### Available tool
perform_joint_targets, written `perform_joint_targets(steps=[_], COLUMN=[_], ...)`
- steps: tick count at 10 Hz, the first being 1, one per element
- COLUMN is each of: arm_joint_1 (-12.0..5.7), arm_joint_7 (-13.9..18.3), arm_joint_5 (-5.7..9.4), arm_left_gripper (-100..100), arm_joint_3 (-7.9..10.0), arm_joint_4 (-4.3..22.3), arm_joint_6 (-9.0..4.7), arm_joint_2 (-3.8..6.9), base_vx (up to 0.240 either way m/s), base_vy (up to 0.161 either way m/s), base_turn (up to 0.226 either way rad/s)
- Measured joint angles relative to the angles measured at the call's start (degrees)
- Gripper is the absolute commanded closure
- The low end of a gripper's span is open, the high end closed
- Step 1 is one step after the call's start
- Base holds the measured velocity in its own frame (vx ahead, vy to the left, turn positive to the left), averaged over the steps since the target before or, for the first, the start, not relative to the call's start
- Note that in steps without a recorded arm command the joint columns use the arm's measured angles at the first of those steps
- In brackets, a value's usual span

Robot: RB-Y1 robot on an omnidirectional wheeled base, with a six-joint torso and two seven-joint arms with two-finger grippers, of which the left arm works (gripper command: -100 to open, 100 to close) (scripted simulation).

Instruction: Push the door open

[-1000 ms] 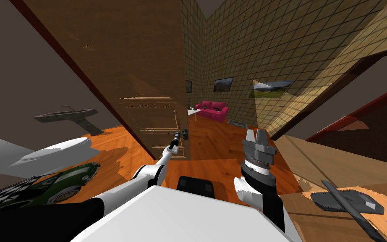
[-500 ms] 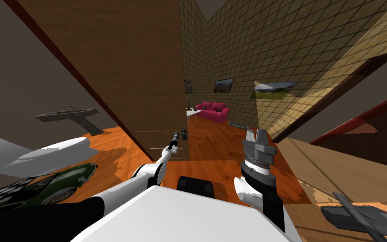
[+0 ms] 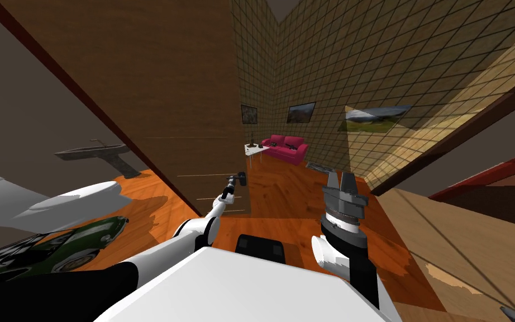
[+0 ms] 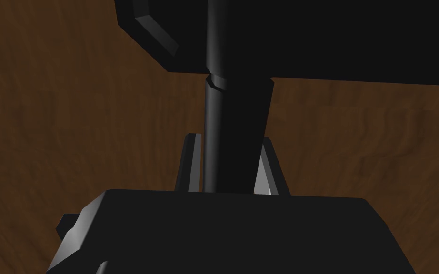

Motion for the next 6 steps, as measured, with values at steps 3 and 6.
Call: perform_joint_targets(steps=[3,6], arm_joint_1=[1.09,0.97], arm_joint_7=[-0.37,-1.04], arm_joint_5=[0.48,1.15], arm_left_gripper=[100,100], arm_joint_3=[1.35,3.21], arm_joint_4=[-1.49,-0.57], arm_joint_6=[0.99,0.37], arm_joint_2=[0.68,1.76], base_vx=[0.182,0.189], base_vy=[-0.12,-0.098], base_turn=[0.077,0.066])
